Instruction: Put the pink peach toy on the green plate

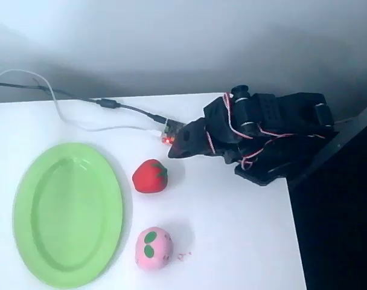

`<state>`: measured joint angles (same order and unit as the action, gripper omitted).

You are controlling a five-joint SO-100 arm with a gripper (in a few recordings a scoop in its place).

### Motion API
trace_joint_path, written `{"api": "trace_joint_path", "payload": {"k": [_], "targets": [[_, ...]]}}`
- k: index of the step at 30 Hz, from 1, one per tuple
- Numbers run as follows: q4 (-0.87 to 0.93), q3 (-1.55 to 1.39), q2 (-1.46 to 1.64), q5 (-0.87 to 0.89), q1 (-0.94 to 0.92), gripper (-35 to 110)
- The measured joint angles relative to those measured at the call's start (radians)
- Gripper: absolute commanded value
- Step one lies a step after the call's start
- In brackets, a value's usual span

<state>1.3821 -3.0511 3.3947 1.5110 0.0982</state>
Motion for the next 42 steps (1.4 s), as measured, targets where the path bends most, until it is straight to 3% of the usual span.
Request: {"api": "trace_joint_path", "payload": {"k": [18,21,27,31,32,34,38,42], "targets": [[-0.014,-0.011,0.0,0.0,0.017,0],[-0.183,-0.026,-0.002,0.028,-0.017,0],[-0.558,0.353,-0.218,-0.083,-0.12,0],[-0.594,0.672,-0.488,-0.086,-0.109,0],[-0.583,0.753,-0.56,-0.086,-0.104,2],[-0.502,0.923,-0.706,-0.08,-0.051,20],[-0.357,1.223,-1.008,0.13,0.132,46],[-0.327,1.319,-1.233,0.373,0.347,46]]}}
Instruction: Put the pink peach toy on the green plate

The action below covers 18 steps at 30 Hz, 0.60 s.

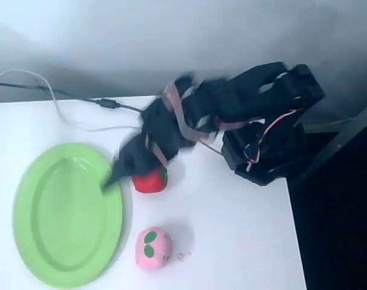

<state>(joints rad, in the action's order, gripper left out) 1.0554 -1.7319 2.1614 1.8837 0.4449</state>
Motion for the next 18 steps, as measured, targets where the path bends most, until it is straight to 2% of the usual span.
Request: {"api": "trace_joint_path", "payload": {"k": [5,9,15,18], "targets": [[-0.06,-0.012,-0.107,0.233,0.256,45],[-0.067,-0.06,-0.193,0.379,0.379,45],[-0.126,-0.077,-0.41,0.445,0.419,43],[-0.137,-0.025,-0.558,0.451,0.416,37]]}}
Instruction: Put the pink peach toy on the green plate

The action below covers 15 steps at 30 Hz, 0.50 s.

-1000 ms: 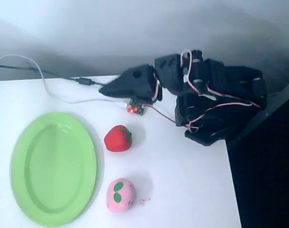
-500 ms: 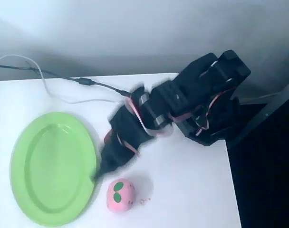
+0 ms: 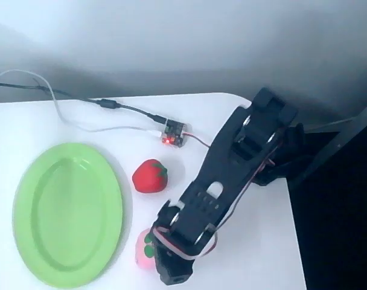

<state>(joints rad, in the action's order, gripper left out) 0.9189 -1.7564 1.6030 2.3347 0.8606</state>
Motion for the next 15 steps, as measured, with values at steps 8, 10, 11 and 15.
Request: {"api": "trace_joint_path", "payload": {"k": [8,10,11,15], "targets": [[-0.005,0.187,-0.235,0.0,-0.018,0],[-0.005,0.192,-0.236,0.0,-0.018,0],[-0.006,0.184,-0.222,-0.008,-0.029,0],[-0.005,0.069,-0.072,-0.135,-0.08,0]]}}
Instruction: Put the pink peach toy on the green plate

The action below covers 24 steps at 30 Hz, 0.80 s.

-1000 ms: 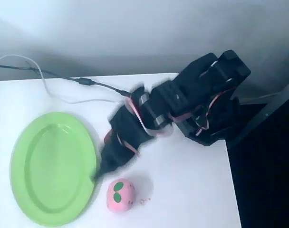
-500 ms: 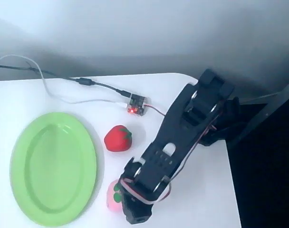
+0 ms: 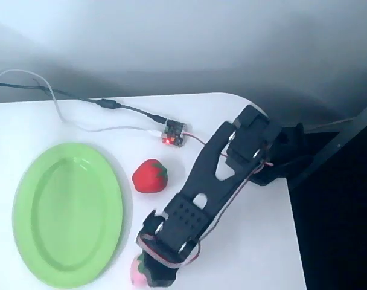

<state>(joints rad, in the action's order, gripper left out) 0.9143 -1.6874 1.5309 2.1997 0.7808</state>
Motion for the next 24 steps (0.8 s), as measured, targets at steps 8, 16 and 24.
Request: {"api": "trace_joint_path", "payload": {"k": [8,16,24], "targets": [[0.0,0.037,0.135,-0.476,-0.31,0],[0.0,0.302,-0.253,-0.698,-0.4,0],[0.0,0.509,-0.44,-0.723,-0.407,11]]}}
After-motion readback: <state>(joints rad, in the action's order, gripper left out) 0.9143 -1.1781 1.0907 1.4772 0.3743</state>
